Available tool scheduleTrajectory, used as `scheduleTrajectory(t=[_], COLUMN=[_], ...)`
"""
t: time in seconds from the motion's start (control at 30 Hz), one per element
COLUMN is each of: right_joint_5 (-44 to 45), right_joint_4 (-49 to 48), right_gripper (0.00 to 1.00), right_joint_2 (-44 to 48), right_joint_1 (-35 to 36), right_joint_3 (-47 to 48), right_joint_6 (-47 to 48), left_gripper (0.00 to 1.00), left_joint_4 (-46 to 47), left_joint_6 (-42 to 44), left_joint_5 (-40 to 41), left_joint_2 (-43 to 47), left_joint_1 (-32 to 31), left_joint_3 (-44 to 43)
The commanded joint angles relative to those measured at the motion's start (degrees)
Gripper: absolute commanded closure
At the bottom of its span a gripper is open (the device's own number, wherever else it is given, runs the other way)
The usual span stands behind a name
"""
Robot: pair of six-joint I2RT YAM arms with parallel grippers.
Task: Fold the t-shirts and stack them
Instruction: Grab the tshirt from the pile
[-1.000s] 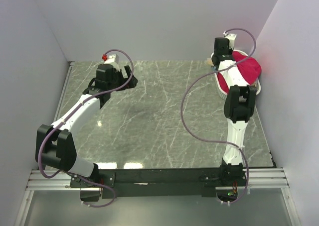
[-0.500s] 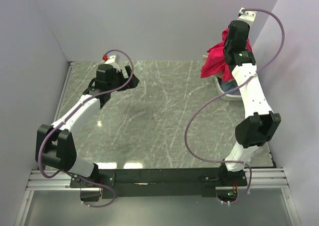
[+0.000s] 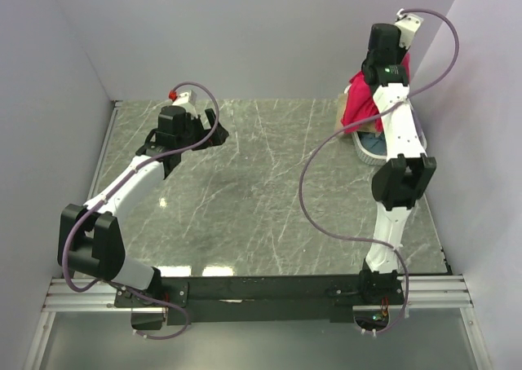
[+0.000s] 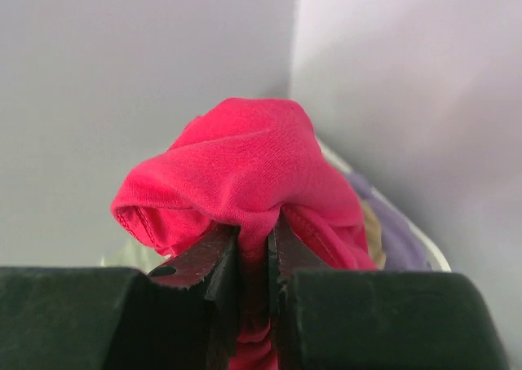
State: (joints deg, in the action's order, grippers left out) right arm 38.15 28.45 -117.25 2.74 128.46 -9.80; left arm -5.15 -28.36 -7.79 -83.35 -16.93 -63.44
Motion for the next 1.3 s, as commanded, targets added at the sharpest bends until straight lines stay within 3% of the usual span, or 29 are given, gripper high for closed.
scheduleTrajectory(t=[0.0,0.2,0.3,0.37,0.4,0.5,0.53,0.7,0.73,0.83,0.87,0.9,0.93,1.07,1.1,1.13,1.17,1.27], right_joint_5=[12.20,14.67,14.85,13.54,11.79,8.10,7.30,5.09,4.48,4.74,4.74,4.74,4.83,6.05,6.06,5.97,5.88,4.66], right_joint_4=[-1.54,-3.59,0.54,-0.05,-2.15,-4.97,-4.20,-0.68,-0.59,-3.48,-5.57,-6.47,-7.17,-8.06,-7.62,-7.18,-7.09,-6.74], right_gripper=[1.00,1.00,0.89,0.61,0.53,0.49,0.40,0.44,0.62,1.00,1.00,0.93,0.46,0.52,0.52,0.44,0.46,0.67], right_joint_2=[-6.84,-7.63,-10.19,-8.80,-7.91,-5.53,-6.23,-8.52,-8.17,-4.50,-3.35,-2.29,-0.28,1.85,2.03,2.11,2.20,3.26], right_joint_1=[-2.21,-2.48,-2.48,-2.48,-2.48,-2.48,-3.96,-4.06,-4.15,-3.97,-4.06,-3.97,-3.97,-3.97,-3.97,-3.97,-3.97,-3.97], right_joint_3=[9.26,2.75,5.30,1.72,-0.47,-7.25,-6.83,-3.40,-3.66,-8.30,-9.62,-11.90,-12.79,-14.12,-13.25,-12.98,-12.89,-13.42], right_joint_6=[-4.77,-9.87,-11.46,-11.64,-11.47,-11.11,-11.29,-11.29,-11.38,-11.56,-11.29,-10.68,-10.33,-9.45,-9.53,-9.62,-9.53,-9.53], left_gripper=[0.01,0.00,0.01,0.00,0.01,0.01,0.01,0.01,0.01,0.01,0.01,0.01,0.01,0.00,0.00,0.01,0.01,0.01], left_joint_4=[1.02,0.58,0.66,0.84,0.93,0.93,0.93,0.84,0.75,0.84,0.75,0.75,0.75,1.19,1.19,1.19,1.11,1.02], left_joint_6=[-0.47,-0.03,-0.12,-0.29,-0.47,-0.64,-0.56,-0.38,-0.29,-0.38,-0.29,-0.21,-0.29,-0.64,-0.64,-0.73,-0.65,-0.47], left_joint_5=[-1.35,-0.73,-1.17,-1.70,-1.96,-2.40,-2.40,-1.96,-2.05,-2.14,-2.14,-2.23,-2.23,-2.66,-2.84,-2.84,-2.84,-2.58], left_joint_2=[1.09,0.82,0.03,-0.49,-0.67,-0.85,-0.59,0.03,0.12,0.12,0.12,0.12,0.21,-0.05,-0.06,-0.14,-0.32,-0.15], left_joint_1=[-0.21,-0.21,-0.21,-0.21,-0.21,-0.30,-0.30,-0.30,-0.30,-0.30,-0.30,-0.30,-0.30,-0.30,-0.30,-0.30,-0.30,-0.30], left_joint_3=[-0.45,-0.72,-0.81,-0.98,-1.07,-1.16,-1.07,-0.81,-0.98,-0.90,-0.90,-0.90,-0.90,-0.63,-0.81,-0.90,-0.90,-1.07])
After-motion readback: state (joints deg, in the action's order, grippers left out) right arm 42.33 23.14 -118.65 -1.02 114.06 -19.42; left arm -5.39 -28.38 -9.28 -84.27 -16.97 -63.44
